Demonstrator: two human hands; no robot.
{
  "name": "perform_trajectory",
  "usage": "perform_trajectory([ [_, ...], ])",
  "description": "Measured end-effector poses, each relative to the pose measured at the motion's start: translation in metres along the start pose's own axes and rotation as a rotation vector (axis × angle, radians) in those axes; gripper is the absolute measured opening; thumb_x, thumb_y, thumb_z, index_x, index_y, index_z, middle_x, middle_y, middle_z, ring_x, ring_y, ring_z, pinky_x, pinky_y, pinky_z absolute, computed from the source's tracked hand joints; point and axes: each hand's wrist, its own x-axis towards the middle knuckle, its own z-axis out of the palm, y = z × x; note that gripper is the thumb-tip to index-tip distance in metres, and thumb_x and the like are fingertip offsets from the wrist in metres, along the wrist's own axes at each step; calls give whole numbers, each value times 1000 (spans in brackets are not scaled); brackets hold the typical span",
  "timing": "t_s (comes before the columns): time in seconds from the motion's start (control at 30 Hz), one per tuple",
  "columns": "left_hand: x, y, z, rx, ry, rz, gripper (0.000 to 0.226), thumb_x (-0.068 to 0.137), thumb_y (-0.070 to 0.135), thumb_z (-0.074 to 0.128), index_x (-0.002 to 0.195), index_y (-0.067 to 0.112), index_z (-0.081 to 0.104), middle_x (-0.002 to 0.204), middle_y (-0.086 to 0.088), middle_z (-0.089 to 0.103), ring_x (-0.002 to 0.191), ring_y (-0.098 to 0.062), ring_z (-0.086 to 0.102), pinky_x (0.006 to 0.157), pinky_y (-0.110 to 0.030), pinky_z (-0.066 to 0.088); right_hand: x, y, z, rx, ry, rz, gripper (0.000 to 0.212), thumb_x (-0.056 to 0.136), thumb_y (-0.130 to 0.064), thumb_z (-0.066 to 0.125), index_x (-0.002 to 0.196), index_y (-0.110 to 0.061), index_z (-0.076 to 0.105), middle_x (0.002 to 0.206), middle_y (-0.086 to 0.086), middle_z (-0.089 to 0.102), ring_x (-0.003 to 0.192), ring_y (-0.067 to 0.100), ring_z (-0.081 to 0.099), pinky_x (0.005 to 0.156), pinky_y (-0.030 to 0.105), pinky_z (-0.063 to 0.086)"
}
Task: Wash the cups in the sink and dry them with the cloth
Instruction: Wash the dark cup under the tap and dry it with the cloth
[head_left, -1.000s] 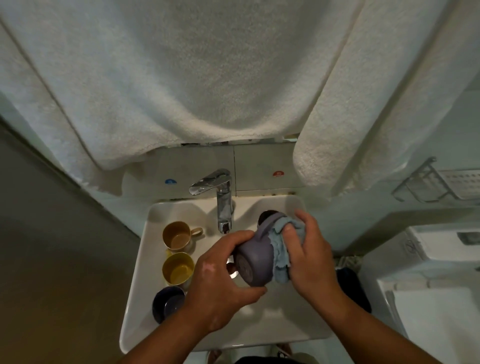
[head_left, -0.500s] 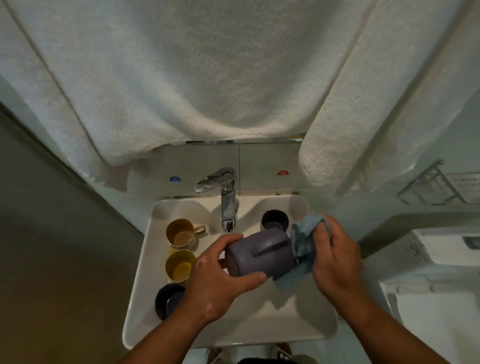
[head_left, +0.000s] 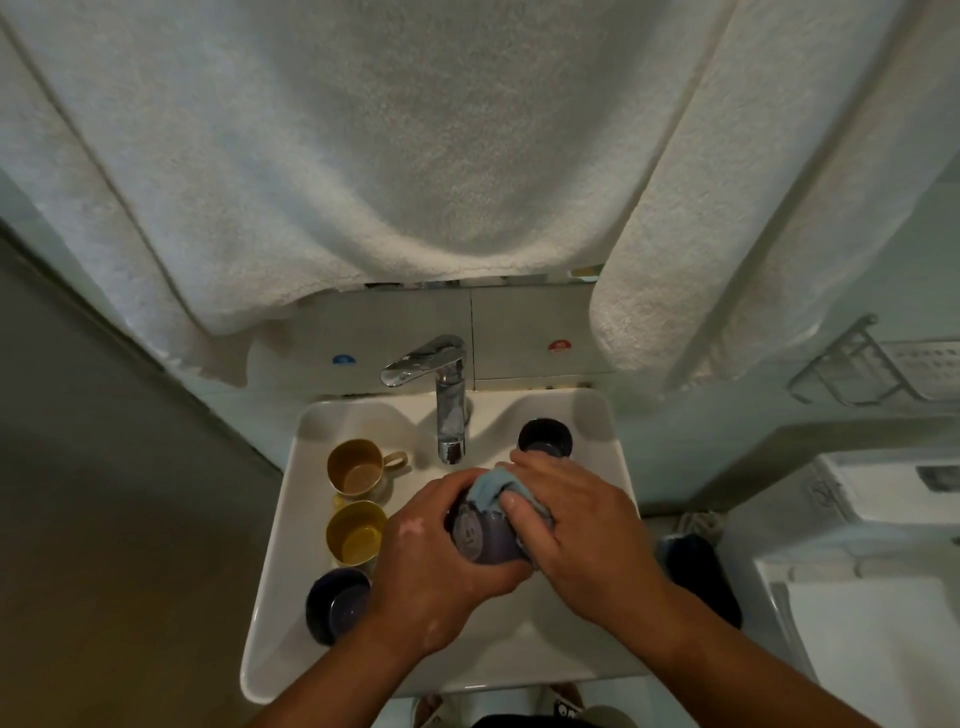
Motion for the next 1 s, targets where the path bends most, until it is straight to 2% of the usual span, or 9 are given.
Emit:
perform_trajectory([
  [0.1,0,1,-3,-11,6,29,75,53,45,92,121,44,59,114,24,66,106,-3,65,83,-25,58,-6,-10,3,-122,7,-149,51,97,-52,39,138,-29,58,138,-8,61,128,7,55,113,34,39],
  [0.2,0,0,-10,-17,-41,58,82,53,43,94,126,41,58,121,23,63,111,-7,64,85,-27,59,3,5,-9,81,-155,19,43,105,-49,36,145,-40,45,150,-19,45,135,-9,33,117,20,24],
  [0.33,4,2,-14,-41,-99,71,86,55,33,95,128,49,53,127,31,53,121,-3,57,88,-23,58,12,21,-23,586,-248,253,31,99,-47,49,129,-56,51,134,-23,57,116,-12,55,96,14,48],
  [0.47,6,4,-11,-207,-114,-62,98,57,17,99,137,45,49,134,22,54,121,-3,59,87,-23,58,9,22,-21,681,-150,267,48,88,-47,58,136,-42,52,127,-16,64,109,-7,62,84,16,54],
  [0.6,10,13,-7,-337,-132,-203,86,60,15,96,128,44,50,124,19,61,102,6,66,73,-19,59,6,21,-19,651,-144,263,69,89,-32,73,148,-42,38,131,-21,54,111,-9,59,84,14,53],
  [0.7,13,14,-11,-345,-186,-224,96,60,22,97,139,41,46,126,19,63,101,-8,72,78,-32,63,6,19,-16,416,-180,171,85,81,-45,79,148,-53,28,139,-24,42,123,-10,47,99,14,46],
  [0.77,15,14,-15,-412,-220,-249,93,63,9,96,137,36,47,130,11,61,101,-18,74,81,-38,63,6,21,-16,368,-151,125,90,75,-47,83,146,-56,27,139,-28,42,125,-11,44,101,10,42],
  [0.83,18,13,-20,-489,-242,-266,87,65,0,92,133,32,49,135,3,59,98,-27,75,82,-41,62,7,24,-21,409,-123,126,92,71,-41,88,144,-54,33,133,-30,49,121,-13,49,98,8,43],
  [1.0,20,7,-25,-556,-277,-287,86,66,1,92,132,37,51,141,2,57,99,-36,74,87,-54,60,6,37,-34,618,-85,180,84,69,-40,81,139,-55,38,134,-24,58,122,-6,56,99,17,47],
])
